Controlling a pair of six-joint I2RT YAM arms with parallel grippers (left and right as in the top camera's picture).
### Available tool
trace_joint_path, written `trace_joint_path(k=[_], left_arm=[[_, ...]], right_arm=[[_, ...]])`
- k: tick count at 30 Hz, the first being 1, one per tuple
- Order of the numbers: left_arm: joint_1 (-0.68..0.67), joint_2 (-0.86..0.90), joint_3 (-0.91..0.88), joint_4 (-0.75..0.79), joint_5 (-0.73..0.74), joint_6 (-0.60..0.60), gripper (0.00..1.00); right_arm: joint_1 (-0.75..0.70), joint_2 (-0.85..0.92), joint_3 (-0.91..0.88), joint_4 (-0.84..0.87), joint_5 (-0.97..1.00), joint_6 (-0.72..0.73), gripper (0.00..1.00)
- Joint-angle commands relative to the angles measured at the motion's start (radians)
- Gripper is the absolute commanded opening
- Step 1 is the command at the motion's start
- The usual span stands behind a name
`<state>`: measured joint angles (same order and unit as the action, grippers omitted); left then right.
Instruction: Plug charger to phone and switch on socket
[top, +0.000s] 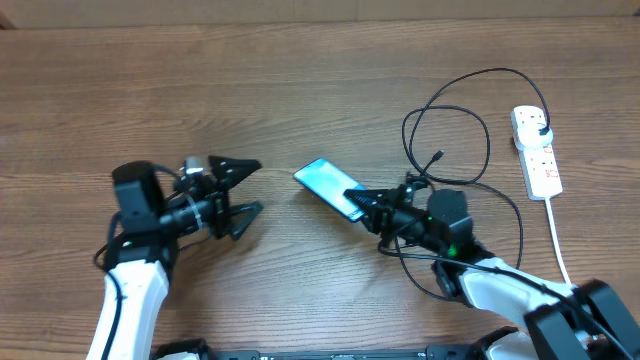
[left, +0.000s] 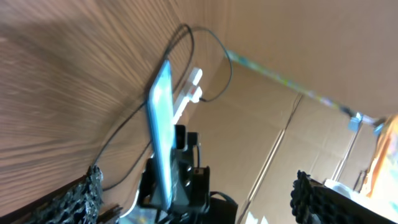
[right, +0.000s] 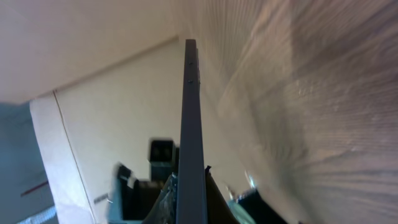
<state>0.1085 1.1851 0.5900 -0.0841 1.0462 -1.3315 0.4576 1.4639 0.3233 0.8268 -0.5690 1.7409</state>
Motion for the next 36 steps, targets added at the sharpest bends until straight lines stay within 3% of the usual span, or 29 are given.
trace_joint_path(k=[1,3,7,9,18,29,36], left_arm=[[-0.088,0.04,0.003,0.079,-0.072,-0.152,1.0],[-0.124,0.055,0.003,0.089,-0.106,-0.167,1.0],[-0.168,0.072,0.003,0.089,-0.144,-0.175,0.95],[-0.175,0.072,0.003,0.092,-0.154,-0.178,0.91],[-0.181,0.072,0.003,0.093,-0.164,-0.195,0.78],[-0.248,0.072,0.003,0.093,-0.202,-0.195,0.66],[-0.249,0.072,0.003,0.093,-0.205,-0.195,0.49]], right_arm=[[0.05,0.005,0.012,0.111,0.028,0.047,0.04],[0.069,0.005,0.014,0.142,0.049,0.056,0.04],[0.101,0.005,0.018,0.098,0.043,0.257,0.04],[0.119,0.005,0.018,0.108,0.045,0.278,0.04],[0.206,0.005,0.021,0.102,0.178,0.176,0.04],[0.229,0.005,0.106,0.048,0.187,0.052,0.04],[0.23,0.005,0.111,0.027,0.173,0.034,0.04]])
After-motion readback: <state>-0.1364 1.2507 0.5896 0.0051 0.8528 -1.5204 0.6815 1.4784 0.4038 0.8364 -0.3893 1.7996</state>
